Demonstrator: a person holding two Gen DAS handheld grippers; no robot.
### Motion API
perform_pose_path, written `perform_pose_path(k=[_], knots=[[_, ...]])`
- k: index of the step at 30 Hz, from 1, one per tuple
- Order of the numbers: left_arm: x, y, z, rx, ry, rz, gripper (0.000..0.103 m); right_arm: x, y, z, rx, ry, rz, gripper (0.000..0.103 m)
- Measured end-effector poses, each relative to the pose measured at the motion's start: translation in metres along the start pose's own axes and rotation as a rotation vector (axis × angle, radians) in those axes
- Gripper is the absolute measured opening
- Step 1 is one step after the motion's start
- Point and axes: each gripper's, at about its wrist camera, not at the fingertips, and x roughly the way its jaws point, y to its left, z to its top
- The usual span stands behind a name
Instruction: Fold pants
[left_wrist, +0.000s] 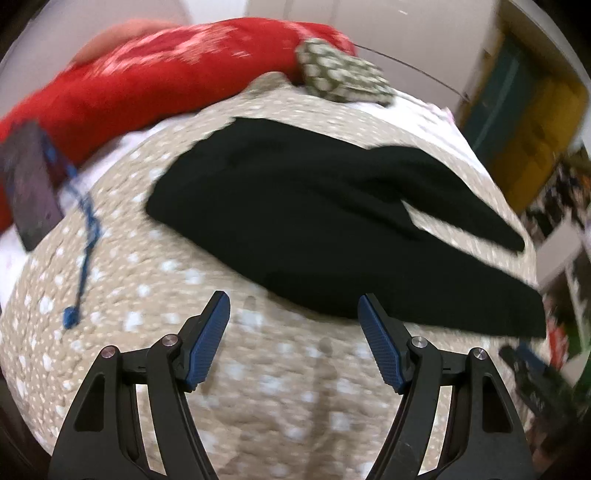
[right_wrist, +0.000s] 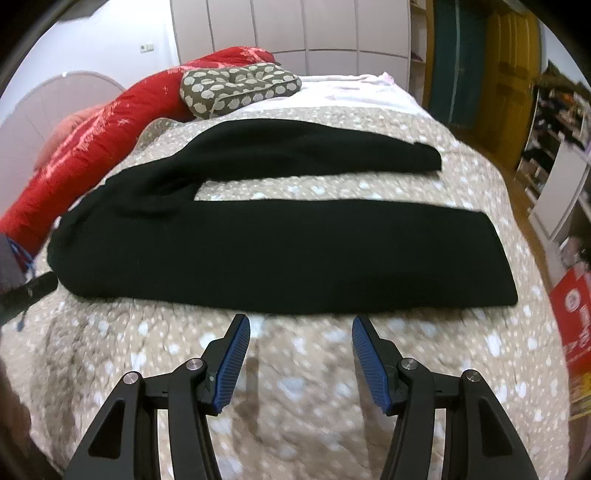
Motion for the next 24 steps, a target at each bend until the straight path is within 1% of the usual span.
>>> perform_pose_path(k=[3,4,6,8,10,11,15,16,17,18,19,20,21,22,23,24], knots=[[0.001,0.033,0.008,-0.104,-0.002,0.008,0.073,-0.004,-0.025,-0.009,0.055,0.01,0.056,0.056],[0.004,0.045,0.011,-0.148,0.002,0.001,0.073,-0.005,-0.034,-0.011,0.078,0.009,0.072,0.056],[0.012,0.056,0.015,-0.207,0.017,-0.02,0.073,-0.006,-0.047,-0.011,0.104,0.0,0.084,0.056],[0.023,0.061,0.019,-0.241,0.033,-0.037,0.073,-0.001,-0.055,-0.008,0.127,-0.007,0.088,0.056],[0.038,0.065,0.022,-0.275,0.065,-0.042,0.072,0.007,-0.063,-0.005,0.174,-0.009,0.113,0.056],[0.045,0.066,0.024,-0.295,0.075,-0.068,0.072,0.01,-0.066,-0.003,0.199,-0.018,0.127,0.057],[0.061,0.066,0.04,-0.354,0.053,-0.107,0.072,0.022,-0.075,0.01,0.285,-0.056,0.171,0.06],[0.066,0.066,0.045,-0.363,0.048,-0.113,0.072,0.025,-0.078,0.014,0.308,-0.069,0.187,0.06],[0.071,0.065,0.05,-0.368,0.052,-0.116,0.071,0.027,-0.08,0.018,0.322,-0.082,0.202,0.057],[0.073,0.063,0.052,-0.364,0.052,-0.121,0.055,0.03,-0.082,0.021,0.333,-0.094,0.22,0.053],[0.077,0.058,0.056,-0.338,0.062,-0.098,0.042,0.034,-0.085,0.024,0.352,-0.105,0.238,0.034],[0.081,0.055,0.058,-0.311,0.078,-0.07,0.026,0.038,-0.088,0.027,0.377,-0.108,0.248,0.016],[0.08,0.055,0.057,-0.298,0.081,-0.069,0.022,0.041,-0.091,0.028,0.4,-0.107,0.264,0.01],[0.076,0.052,0.057,-0.286,0.077,-0.076,0.017,0.043,-0.094,0.029,0.419,-0.106,0.286,0.008],[0.073,0.052,0.056,-0.273,0.075,-0.081,0.012,0.041,-0.093,0.03,0.415,-0.107,0.29,0.006],[0.067,0.051,0.056,-0.264,0.067,-0.077,0.011,0.037,-0.091,0.031,0.398,-0.115,0.287,0.005]])
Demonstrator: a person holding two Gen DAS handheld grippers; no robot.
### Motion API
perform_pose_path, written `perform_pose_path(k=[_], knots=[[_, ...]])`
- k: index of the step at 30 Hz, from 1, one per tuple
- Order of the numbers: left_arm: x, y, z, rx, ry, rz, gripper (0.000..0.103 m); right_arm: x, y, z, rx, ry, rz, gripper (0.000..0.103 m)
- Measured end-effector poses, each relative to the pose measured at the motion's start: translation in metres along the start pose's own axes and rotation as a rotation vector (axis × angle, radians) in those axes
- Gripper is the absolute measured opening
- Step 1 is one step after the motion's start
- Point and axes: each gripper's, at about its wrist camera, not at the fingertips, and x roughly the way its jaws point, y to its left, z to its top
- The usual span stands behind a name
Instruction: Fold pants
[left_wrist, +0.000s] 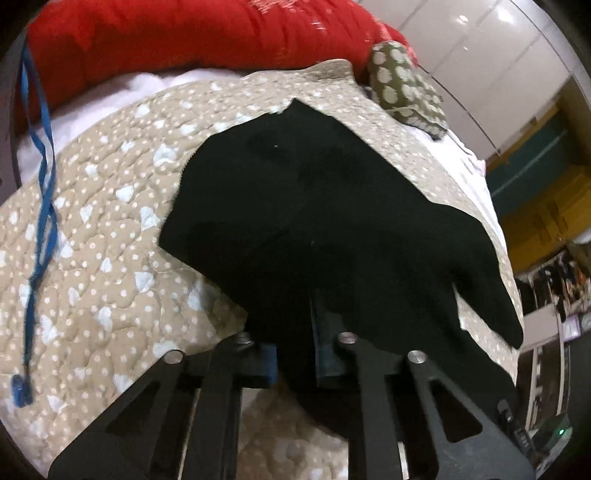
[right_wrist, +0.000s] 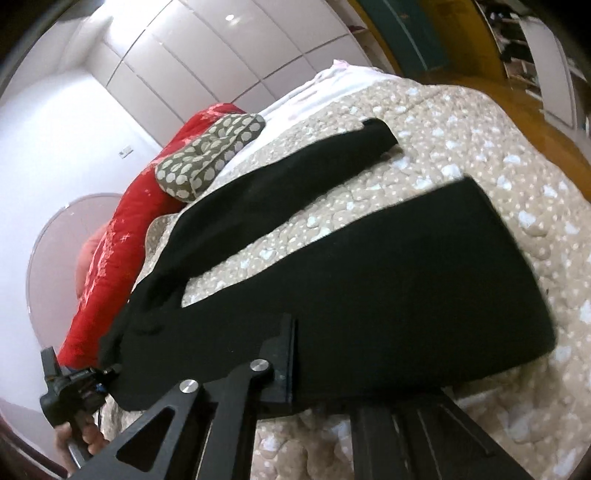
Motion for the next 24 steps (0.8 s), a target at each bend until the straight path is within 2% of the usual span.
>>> perform_pose_path(k=[8,11,13,15,17,21,22,23,24], knots=[[-0.07,-0.007,-0.015,0.07,-0.056,-0.051,0.01,-0.069,0.033,-0.008,-0.152,-0.035,0.035,0.005],[-0.095,0.002,-0.033,0.086,-0.044,-0.06,0.01,-0.102,0.033,-0.018,-0.187,-0.021,0.043,0.005],[-0.097,0.011,-0.049,0.103,0.001,-0.035,0.01,-0.116,0.025,-0.032,-0.203,0.012,0.032,0.005],[-0.094,0.018,-0.063,0.121,0.033,-0.002,0.01,-0.119,0.011,-0.043,-0.183,0.045,0.009,0.012],[-0.09,0.028,-0.075,0.121,0.058,0.027,0.01,-0.117,-0.016,-0.052,-0.097,0.062,-0.05,0.033],[-0.098,0.035,-0.08,0.104,0.063,0.036,0.011,-0.118,-0.063,-0.049,0.075,0.017,-0.084,0.034],[-0.102,0.033,-0.08,0.111,0.059,0.043,0.011,-0.119,-0.074,-0.047,0.101,0.003,-0.083,0.03],[-0.105,0.032,-0.08,0.116,0.056,0.048,0.011,-0.12,-0.077,-0.044,0.095,-0.005,-0.097,0.018],[-0.105,0.03,-0.079,0.124,0.052,0.056,0.012,-0.122,-0.075,-0.043,0.062,-0.015,-0.157,0.018]])
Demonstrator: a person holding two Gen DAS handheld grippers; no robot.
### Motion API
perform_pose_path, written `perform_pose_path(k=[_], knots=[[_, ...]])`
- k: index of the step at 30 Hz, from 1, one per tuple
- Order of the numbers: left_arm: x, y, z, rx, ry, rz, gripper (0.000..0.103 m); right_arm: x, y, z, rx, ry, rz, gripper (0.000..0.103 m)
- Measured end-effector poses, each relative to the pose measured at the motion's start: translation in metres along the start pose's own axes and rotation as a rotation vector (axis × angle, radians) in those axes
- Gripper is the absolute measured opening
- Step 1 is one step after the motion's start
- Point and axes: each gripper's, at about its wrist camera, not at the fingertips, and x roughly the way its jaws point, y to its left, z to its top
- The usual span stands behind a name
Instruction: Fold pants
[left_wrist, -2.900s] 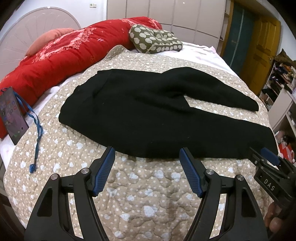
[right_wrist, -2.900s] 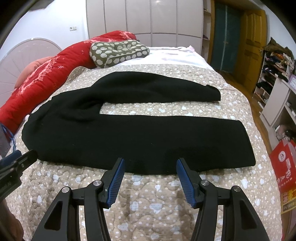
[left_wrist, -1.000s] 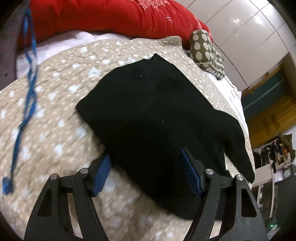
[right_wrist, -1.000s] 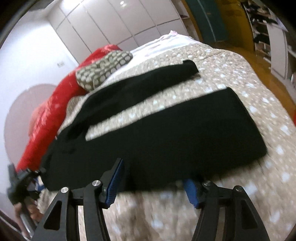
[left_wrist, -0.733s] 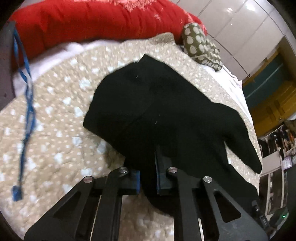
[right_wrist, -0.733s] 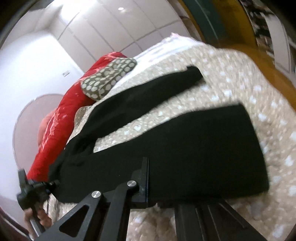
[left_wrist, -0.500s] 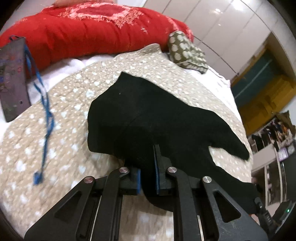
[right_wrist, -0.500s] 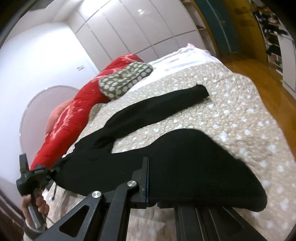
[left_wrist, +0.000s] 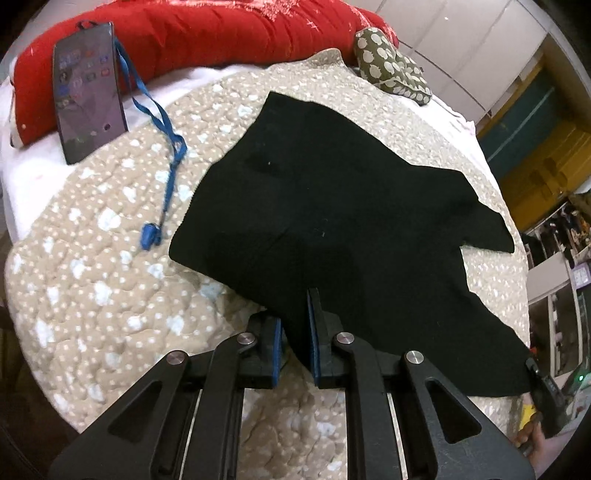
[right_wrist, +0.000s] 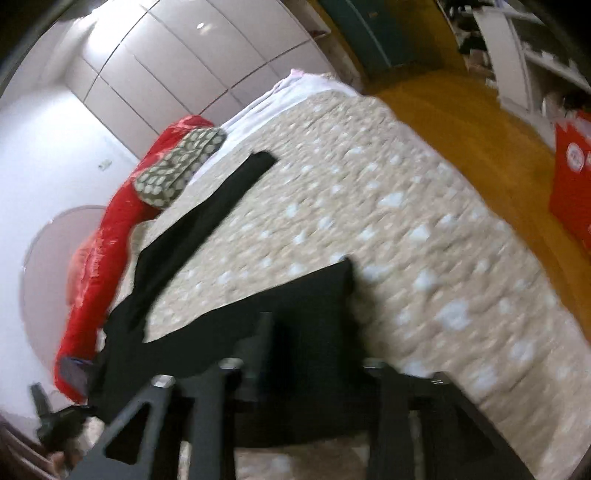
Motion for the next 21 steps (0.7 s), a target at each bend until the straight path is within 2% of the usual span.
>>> perform_pose_path(k=[2,3,4,5,6,9,10,11,12,13,14,15,17,19,21], knots=[[-0.007,0.001,0.001,0.016,-0.005,0.036,0.014,-0.007,0.013,0.001,-0.161,-0.054,-0.297,0.018],[-0.011,0.003,0.0,0.02,-0.012,0.06,0.014,-0.011,0.017,0.002,-0.209,-0.078,-0.401,0.019],[-0.015,0.005,0.0,0.024,-0.02,0.08,0.014,-0.018,0.016,0.006,-0.229,-0.105,-0.488,0.021],[-0.019,0.007,0.0,0.032,-0.033,0.113,0.014,-0.026,0.013,0.011,-0.21,-0.12,-0.484,0.021],[-0.025,0.007,0.0,0.044,-0.053,0.144,0.014,-0.032,0.011,0.015,-0.192,-0.127,-0.438,0.021],[-0.037,0.009,0.005,0.061,-0.093,0.158,0.014,-0.038,0.03,0.032,-0.212,-0.117,-0.209,0.024],[-0.04,0.007,0.009,0.063,-0.101,0.15,0.014,-0.035,0.042,0.035,-0.241,-0.104,-0.135,0.03],[-0.04,0.007,0.012,0.065,-0.104,0.144,0.017,-0.027,0.058,0.038,-0.276,-0.084,-0.056,0.039],[-0.039,0.004,0.016,0.069,-0.106,0.136,0.023,-0.021,0.072,0.038,-0.303,-0.07,-0.003,0.044],[-0.036,0.0,0.021,0.075,-0.104,0.126,0.027,-0.007,0.097,0.04,-0.35,-0.043,0.07,0.047],[-0.032,-0.005,0.027,0.081,-0.098,0.114,0.037,0.004,0.116,0.041,-0.398,-0.018,0.124,0.047],[-0.03,-0.01,0.031,0.087,-0.096,0.101,0.045,0.014,0.136,0.041,-0.453,0.006,0.159,0.047],[-0.021,-0.02,0.045,0.095,-0.106,0.074,0.052,0.04,0.184,0.04,-0.62,0.017,0.174,0.047],[-0.006,-0.031,0.063,0.094,-0.109,0.069,0.053,0.061,0.225,0.039,-0.782,0.0,0.182,0.048],[0.011,-0.039,0.077,0.102,-0.101,0.058,0.054,0.086,0.253,0.044,-0.866,0.006,0.226,0.049]])
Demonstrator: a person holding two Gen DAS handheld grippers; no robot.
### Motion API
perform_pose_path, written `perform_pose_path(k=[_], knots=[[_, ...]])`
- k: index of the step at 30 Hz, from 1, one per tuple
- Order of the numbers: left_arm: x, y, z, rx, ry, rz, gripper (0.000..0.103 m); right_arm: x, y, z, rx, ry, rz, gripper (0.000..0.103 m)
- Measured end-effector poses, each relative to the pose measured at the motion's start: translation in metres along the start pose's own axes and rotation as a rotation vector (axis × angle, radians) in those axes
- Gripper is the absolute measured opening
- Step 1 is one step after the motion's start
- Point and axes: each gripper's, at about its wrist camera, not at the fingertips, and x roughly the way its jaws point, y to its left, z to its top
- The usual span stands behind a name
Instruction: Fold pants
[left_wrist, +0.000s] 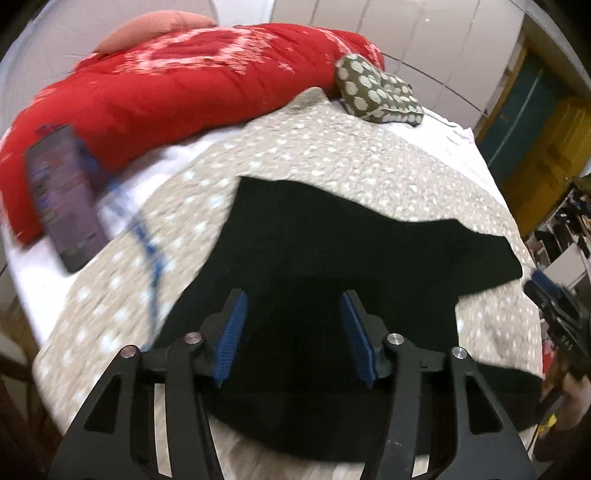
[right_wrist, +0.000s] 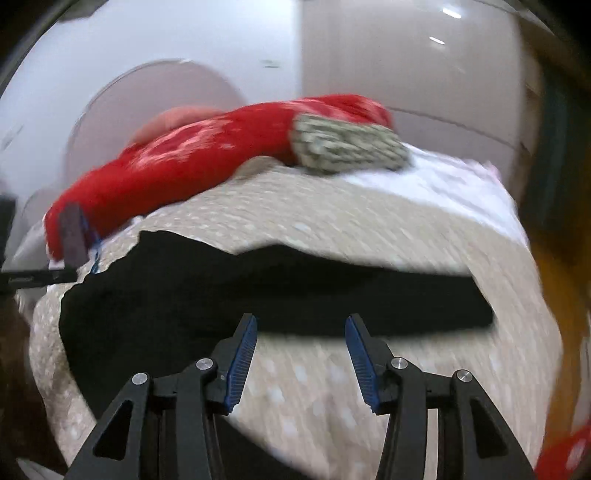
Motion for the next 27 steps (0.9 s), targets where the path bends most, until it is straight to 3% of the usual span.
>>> perform_pose_path(k=[2,8,11,14,15,17,19,22,27], knots=[[0.028,-0.005,0.013,-0.003,0.027,0.037,0.054,0.031,0.006,0.023,-0.07,0.025,0.057,0.058],[0.1,0.009,0.032,-0.02,0.121,0.132,0.054,0.128,0.019,0.064,-0.255,0.147,0.099,0.063],[0.104,0.015,0.03,-0.032,0.073,0.114,0.056,0.167,0.018,0.06,-0.343,0.239,0.101,0.063],[0.106,0.016,0.027,-0.02,0.046,0.113,0.058,0.19,0.005,0.048,-0.334,0.331,0.143,0.059],[0.106,0.017,0.027,-0.022,0.042,0.111,0.059,0.189,0.001,0.044,-0.302,0.325,0.162,0.054],[0.107,0.017,0.029,-0.034,0.036,0.104,0.06,0.181,-0.003,0.039,-0.266,0.28,0.165,0.023],[0.101,0.02,0.03,-0.052,0.033,0.102,0.06,0.167,-0.004,0.038,-0.249,0.243,0.134,0.011],[0.075,0.031,0.029,-0.104,-0.013,0.173,0.06,0.126,0.0,0.039,-0.219,0.163,0.111,0.009],[0.017,0.054,0.021,-0.192,-0.119,0.16,0.06,0.02,0.046,0.017,-0.307,0.0,0.076,0.009]])
